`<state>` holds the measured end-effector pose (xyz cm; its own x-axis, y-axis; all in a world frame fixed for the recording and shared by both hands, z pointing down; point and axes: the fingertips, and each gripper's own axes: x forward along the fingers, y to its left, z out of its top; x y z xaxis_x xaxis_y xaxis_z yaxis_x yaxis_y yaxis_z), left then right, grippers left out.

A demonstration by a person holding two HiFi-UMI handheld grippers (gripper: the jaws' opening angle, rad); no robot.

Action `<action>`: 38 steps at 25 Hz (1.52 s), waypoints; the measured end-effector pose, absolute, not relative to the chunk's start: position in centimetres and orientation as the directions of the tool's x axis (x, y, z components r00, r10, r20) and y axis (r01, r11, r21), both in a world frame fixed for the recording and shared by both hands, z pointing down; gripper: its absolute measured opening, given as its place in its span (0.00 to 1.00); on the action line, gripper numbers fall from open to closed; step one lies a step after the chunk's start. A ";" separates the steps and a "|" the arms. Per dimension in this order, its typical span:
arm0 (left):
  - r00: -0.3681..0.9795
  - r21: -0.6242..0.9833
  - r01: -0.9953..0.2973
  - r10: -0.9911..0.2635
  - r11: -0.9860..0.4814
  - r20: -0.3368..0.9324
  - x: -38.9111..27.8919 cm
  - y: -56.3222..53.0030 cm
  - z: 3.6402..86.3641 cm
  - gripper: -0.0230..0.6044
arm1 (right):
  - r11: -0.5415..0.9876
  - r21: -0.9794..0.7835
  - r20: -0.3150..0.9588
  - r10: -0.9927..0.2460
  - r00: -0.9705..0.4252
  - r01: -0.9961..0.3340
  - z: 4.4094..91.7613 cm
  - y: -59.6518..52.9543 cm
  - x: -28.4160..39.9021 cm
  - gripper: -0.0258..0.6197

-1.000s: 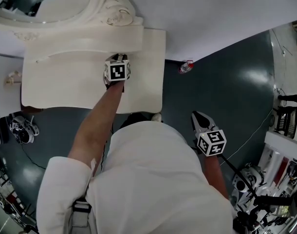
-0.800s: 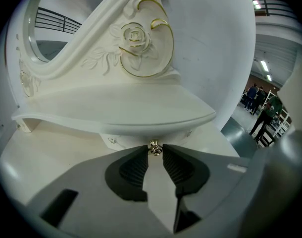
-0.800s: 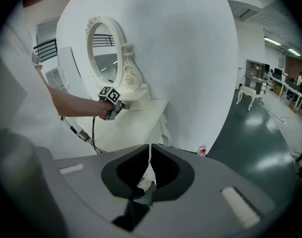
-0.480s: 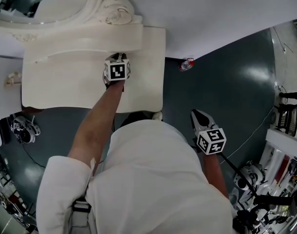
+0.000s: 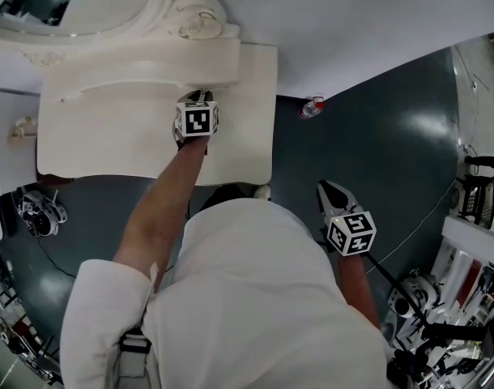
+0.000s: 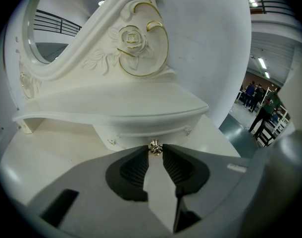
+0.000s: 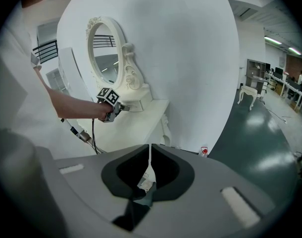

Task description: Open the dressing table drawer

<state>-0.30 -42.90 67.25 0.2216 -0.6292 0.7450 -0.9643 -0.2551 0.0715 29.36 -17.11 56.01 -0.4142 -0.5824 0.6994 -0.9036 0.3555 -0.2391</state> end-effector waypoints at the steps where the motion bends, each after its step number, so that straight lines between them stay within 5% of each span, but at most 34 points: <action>1: 0.221 0.071 -0.964 -0.629 -0.255 0.746 -0.3 -42.8 67.3 0.19 | 0.356 -0.239 0.700 -0.582 -0.415 -0.903 56.0 -17.1 29.3 0.06; 38: 0.220 0.062 -0.961 -0.612 -0.269 0.760 -0.7 -38.3 67.7 0.19 | 0.396 -0.248 0.693 -0.565 -0.448 -0.884 56.3 -15.7 28.5 0.06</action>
<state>-0.70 -38.35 67.70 0.2199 -0.6120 0.7596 -0.9612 -0.2689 0.0616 28.53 -15.66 56.33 -0.4481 -0.5653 0.6926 -0.8839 0.3965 -0.2482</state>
